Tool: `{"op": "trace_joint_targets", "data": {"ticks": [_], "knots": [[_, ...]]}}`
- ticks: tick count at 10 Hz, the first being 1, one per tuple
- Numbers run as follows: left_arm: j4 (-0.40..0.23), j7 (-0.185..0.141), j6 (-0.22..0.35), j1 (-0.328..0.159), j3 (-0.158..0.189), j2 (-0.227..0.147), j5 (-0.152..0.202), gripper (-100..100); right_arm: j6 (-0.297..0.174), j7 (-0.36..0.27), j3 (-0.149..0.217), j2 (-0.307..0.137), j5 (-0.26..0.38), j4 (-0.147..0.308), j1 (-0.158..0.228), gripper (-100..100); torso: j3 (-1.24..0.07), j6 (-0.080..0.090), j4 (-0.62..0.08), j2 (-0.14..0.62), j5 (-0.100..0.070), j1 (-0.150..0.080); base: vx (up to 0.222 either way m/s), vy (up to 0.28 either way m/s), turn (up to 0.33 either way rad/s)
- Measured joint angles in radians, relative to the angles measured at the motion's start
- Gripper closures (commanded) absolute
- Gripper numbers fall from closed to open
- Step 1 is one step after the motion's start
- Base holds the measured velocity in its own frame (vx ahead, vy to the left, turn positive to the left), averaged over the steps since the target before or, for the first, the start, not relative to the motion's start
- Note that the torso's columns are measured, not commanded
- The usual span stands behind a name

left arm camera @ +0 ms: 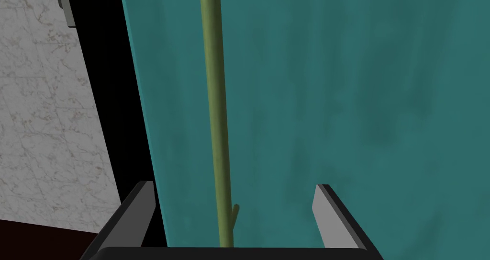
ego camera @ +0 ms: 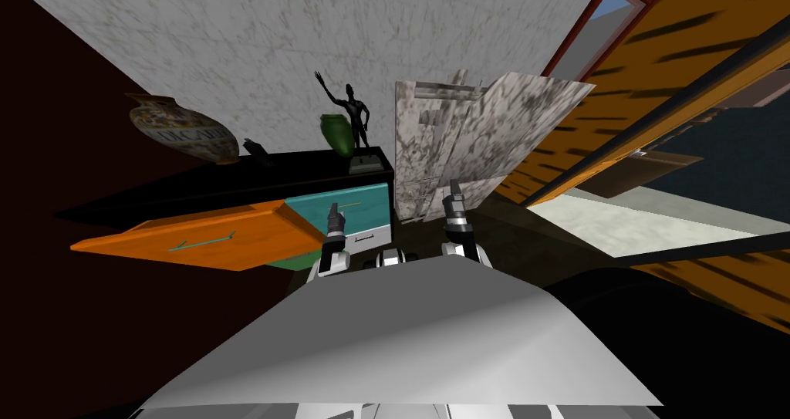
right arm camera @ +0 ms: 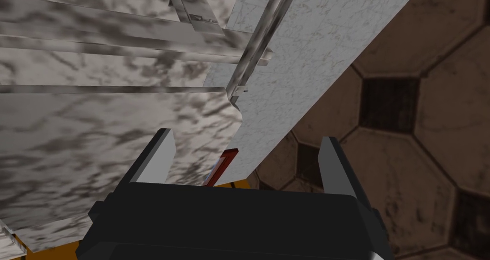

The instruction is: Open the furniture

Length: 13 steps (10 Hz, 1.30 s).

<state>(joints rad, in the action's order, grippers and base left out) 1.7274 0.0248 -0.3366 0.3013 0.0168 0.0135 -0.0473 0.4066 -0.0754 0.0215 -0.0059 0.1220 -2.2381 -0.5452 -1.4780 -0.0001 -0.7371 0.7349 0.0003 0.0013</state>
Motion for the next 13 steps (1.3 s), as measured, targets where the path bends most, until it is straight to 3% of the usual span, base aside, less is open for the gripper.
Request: {"op": "trace_joint_targets", "data": {"ticks": [1,3,13], "knots": [[0.003,0.000,0.005,0.000,0.000,0.000,0.000,100,0.000,0.000,0.000,0.000,0.000,0.000,0.000,0,0.002,0.000,-0.001,0.004,0.000,-0.001,-0.057,-0.015,0.025],[-0.006,-0.001,-0.019,-0.010,0.002,-0.001,0.001,100,0.000,0.000,0.000,0.000,0.000,0.000,0.000,0,0.003,0.001,0.005,0.002,0.003,0.000,-0.075,-0.015,0.015],[0.051,-0.009,0.017,0.036,-0.022,-0.010,-0.002,100,0.000,0.000,0.000,0.000,0.000,0.000,0.001,0,0.000,0.002,0.003,-0.001,0.001,-0.001,-0.157,-0.025,0.010]]}}
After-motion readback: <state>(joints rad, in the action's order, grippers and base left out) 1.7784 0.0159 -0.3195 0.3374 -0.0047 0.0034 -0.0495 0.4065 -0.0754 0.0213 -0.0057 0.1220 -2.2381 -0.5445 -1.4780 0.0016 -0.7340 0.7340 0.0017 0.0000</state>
